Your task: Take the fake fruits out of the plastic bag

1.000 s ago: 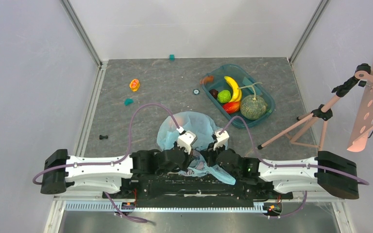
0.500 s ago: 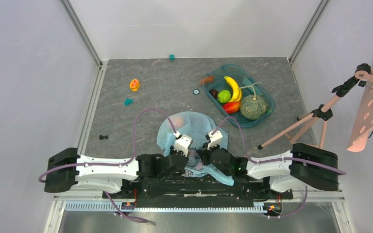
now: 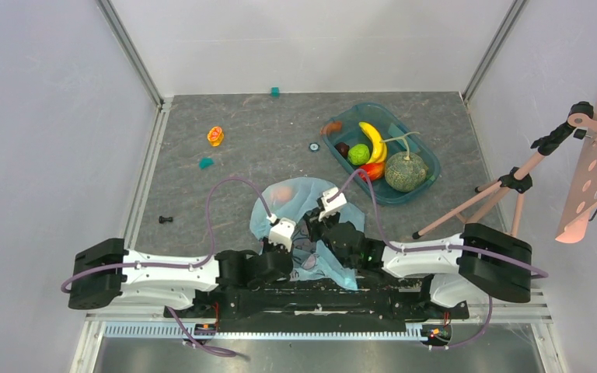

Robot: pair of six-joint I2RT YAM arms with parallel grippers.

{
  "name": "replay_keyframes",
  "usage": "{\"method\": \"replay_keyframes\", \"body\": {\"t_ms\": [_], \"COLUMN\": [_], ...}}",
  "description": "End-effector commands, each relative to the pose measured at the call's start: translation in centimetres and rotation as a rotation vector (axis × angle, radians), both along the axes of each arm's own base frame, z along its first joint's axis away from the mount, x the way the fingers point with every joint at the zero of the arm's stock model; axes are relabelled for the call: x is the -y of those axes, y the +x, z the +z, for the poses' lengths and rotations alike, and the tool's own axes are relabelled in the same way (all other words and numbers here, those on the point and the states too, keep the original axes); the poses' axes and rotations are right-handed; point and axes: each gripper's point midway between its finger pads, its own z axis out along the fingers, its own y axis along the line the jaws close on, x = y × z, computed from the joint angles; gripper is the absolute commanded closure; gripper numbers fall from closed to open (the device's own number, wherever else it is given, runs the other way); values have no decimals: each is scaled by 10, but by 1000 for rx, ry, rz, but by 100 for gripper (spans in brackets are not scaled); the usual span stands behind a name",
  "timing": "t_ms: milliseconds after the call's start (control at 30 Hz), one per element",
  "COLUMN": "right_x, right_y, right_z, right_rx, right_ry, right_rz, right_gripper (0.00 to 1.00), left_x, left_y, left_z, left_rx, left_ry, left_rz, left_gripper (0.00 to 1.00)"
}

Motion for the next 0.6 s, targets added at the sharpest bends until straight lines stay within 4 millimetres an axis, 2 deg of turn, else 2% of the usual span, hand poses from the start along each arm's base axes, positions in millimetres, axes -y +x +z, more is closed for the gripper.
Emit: {"method": "replay_keyframes", "body": {"t_ms": [0,300,433,567], "right_x": [-6,-15,-27,-50], "right_y": [21,34,23,1], "right_z": [30,42,33,15], "right_rx": [74,92,76,21], "right_ry": [13,-14,-28,-54], "right_rz": [-42,-11,92,262], "right_gripper": [100,100,96,84], "left_x": [-12,-34,-40,-47], "left_y": [8,12,12,13], "left_z": [8,13,10,7], "left_rx": [27,49,47,42], "left_ry": [-53,-59,-49,-54], "left_rz": [104,164,187,230], "left_gripper": [98,98,98,98]}}
